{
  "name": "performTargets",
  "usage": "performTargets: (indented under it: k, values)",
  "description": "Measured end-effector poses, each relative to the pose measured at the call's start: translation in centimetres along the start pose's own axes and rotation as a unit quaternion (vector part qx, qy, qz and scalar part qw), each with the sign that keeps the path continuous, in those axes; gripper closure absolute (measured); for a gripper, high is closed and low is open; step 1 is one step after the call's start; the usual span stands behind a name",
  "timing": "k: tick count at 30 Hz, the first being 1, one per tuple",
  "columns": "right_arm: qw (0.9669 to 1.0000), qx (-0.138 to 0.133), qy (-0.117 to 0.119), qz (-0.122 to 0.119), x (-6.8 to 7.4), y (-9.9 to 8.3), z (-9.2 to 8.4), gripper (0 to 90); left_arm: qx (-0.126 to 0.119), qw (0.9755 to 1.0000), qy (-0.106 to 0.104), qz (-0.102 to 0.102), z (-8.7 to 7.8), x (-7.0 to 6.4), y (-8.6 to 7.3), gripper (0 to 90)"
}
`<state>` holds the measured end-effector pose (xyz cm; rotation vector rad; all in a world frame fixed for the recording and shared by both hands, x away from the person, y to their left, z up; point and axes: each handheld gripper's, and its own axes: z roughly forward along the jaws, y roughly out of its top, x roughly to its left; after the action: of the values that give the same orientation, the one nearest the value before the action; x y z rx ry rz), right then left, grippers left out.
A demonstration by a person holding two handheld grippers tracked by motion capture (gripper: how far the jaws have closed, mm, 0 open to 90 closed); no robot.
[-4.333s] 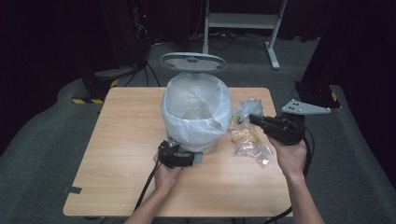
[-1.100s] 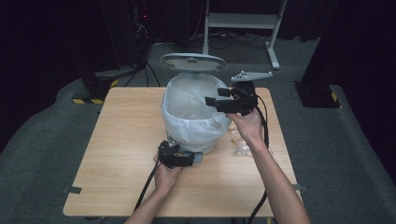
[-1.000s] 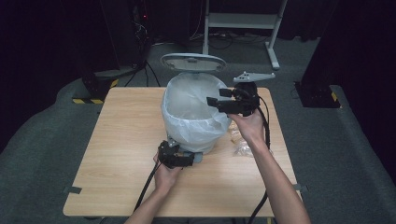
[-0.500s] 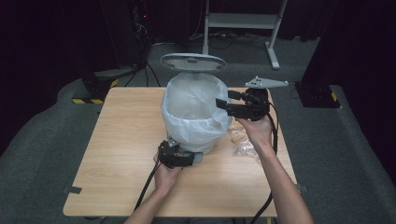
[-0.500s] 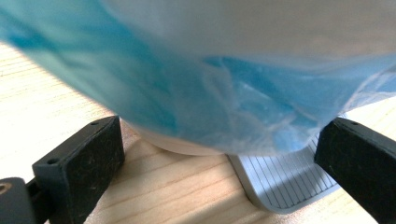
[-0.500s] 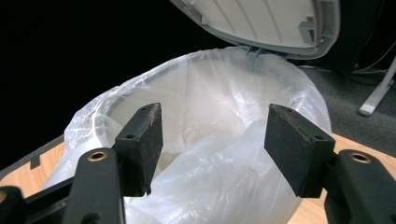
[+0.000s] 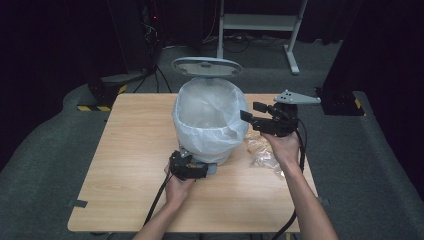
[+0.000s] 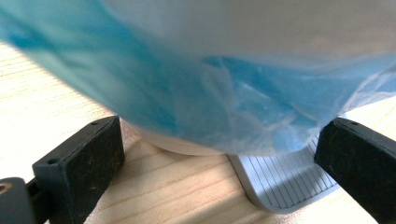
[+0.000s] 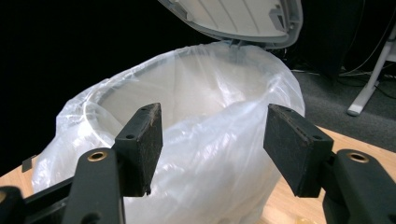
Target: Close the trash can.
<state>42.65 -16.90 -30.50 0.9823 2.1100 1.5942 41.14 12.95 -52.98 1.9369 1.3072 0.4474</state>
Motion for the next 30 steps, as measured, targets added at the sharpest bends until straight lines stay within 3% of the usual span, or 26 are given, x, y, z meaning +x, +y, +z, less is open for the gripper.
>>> performTargets:
  k: [12, 13, 18, 30]
  values:
    - [0.9998, -0.004, -0.017, 0.007, -0.9, -2.1, -0.7, 34.8, -0.002, 1.0, 0.002, -0.001, 0.0, -0.1, 0.0, 1.6]
    - [0.9998, -0.004, -0.019, 0.008, -1.0, -2.3, -0.8, 34.6, 0.013, 0.9997, 0.001, 0.018, -0.2, 0.2, 0.0, 1.7]
    - [0.9994, -0.001, -0.028, 0.018, -1.6, -3.5, -1.1, 33.7, 0.016, 0.9996, 0.001, 0.021, -0.2, 0.3, 0.0, 1.7]
    - [0.997, 0.027, -0.063, 0.036, -3.1, -6.3, -1.3, 31.4, 0.015, 0.9997, 0.001, 0.021, -0.2, 0.2, 0.0, 1.6]
